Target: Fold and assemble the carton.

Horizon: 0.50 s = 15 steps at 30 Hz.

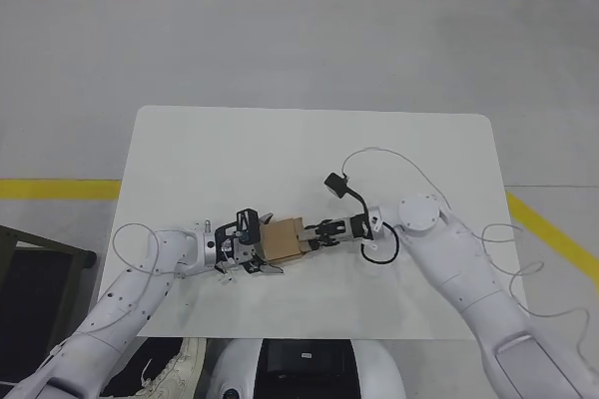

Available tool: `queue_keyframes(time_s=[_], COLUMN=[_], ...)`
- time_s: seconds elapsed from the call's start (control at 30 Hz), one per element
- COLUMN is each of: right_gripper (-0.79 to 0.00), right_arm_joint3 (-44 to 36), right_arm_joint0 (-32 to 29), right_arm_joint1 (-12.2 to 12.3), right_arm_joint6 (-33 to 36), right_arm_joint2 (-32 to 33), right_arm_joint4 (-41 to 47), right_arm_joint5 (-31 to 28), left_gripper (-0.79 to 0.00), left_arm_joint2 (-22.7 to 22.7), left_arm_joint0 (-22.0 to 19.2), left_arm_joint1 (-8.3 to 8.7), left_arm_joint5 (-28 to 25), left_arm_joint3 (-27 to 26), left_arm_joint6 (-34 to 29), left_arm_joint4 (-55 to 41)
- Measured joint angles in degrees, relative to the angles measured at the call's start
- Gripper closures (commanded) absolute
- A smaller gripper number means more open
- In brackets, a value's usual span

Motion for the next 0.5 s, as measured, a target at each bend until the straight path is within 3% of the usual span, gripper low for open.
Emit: queue_keyframes(time_s=[0.27, 0.5], right_gripper=[-0.225, -0.317], right_arm_joint3=[-0.3, -0.7], right_arm_joint0=[0.5, 0.5], right_arm_joint1=[-0.3, -0.2], right_arm_joint6=[-0.2, -0.1], right_arm_joint2=[-1.0, -0.4], right_arm_joint4=[-0.8, -0.3], right_arm_joint5=[0.6, -0.2], left_gripper=[-0.785, -0.785], left_arm_joint2=[0.1, 0.2], left_arm_joint0=[0.0, -0.1], left_arm_joint1=[0.02, 0.02], left_arm_joint5=[-0.3, -0.2], left_arm_joint3=[-0.1, -0.1], left_arm_joint6=[0.0, -0.1], left_arm_joint4=[-0.1, -0.1])
